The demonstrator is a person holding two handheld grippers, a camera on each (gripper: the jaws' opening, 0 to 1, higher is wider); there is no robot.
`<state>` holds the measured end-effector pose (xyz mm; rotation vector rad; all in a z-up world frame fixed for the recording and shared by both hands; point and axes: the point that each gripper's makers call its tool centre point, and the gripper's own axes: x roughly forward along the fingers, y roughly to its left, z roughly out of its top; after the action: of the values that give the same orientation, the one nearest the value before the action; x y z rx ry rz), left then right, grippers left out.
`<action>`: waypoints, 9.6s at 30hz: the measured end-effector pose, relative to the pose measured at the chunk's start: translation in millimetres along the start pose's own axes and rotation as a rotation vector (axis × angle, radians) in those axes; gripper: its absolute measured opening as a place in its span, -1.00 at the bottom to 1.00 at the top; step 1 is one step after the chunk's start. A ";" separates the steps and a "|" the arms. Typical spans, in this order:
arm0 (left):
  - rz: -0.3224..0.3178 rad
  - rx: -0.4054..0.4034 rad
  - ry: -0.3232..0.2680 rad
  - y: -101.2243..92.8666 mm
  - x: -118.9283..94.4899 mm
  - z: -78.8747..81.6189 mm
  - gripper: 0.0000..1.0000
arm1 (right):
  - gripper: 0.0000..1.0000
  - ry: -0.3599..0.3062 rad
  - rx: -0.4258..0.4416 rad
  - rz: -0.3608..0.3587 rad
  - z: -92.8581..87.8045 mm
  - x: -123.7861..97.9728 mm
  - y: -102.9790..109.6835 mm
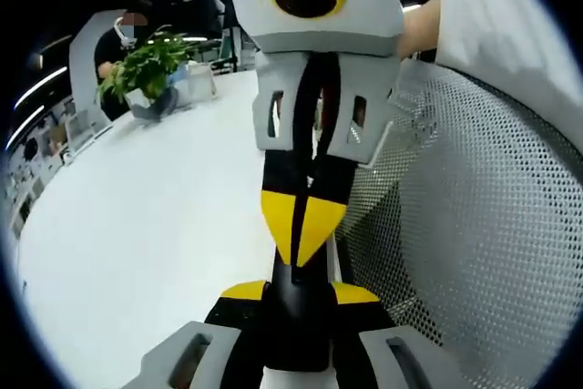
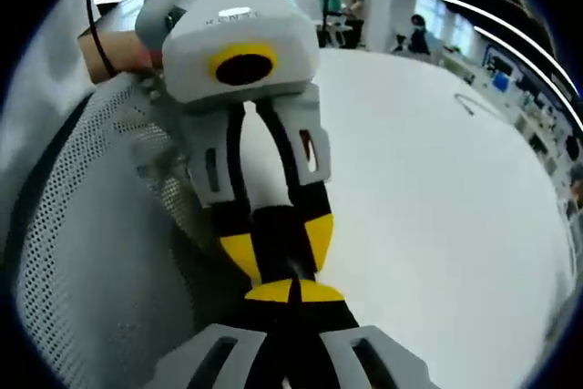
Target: Press the specified remote control buttons in sequence, fully releasing each button before pressing the next.
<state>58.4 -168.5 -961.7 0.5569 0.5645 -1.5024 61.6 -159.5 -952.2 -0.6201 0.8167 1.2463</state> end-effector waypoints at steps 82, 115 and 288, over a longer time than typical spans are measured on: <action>0.035 -0.037 0.026 3.2 0.2 0.6 -0.49 | -1.00 -0.166 -0.078 -0.005 8.8 5.3 1.6; 0.038 -0.041 0.017 3.8 0.4 1.1 -0.49 | -1.00 -0.150 -0.110 -0.008 4.1 1.4 1.0; 1.137 -0.492 -0.573 72.2 -206.0 27.6 0.95 | -0.57 -0.012 0.042 -0.069 -33.8 -6.9 -15.0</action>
<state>132.0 -31.5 -806.1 -0.0076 0.0814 -0.3557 68.8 -193.5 -966.5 -0.6015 0.8032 1.1665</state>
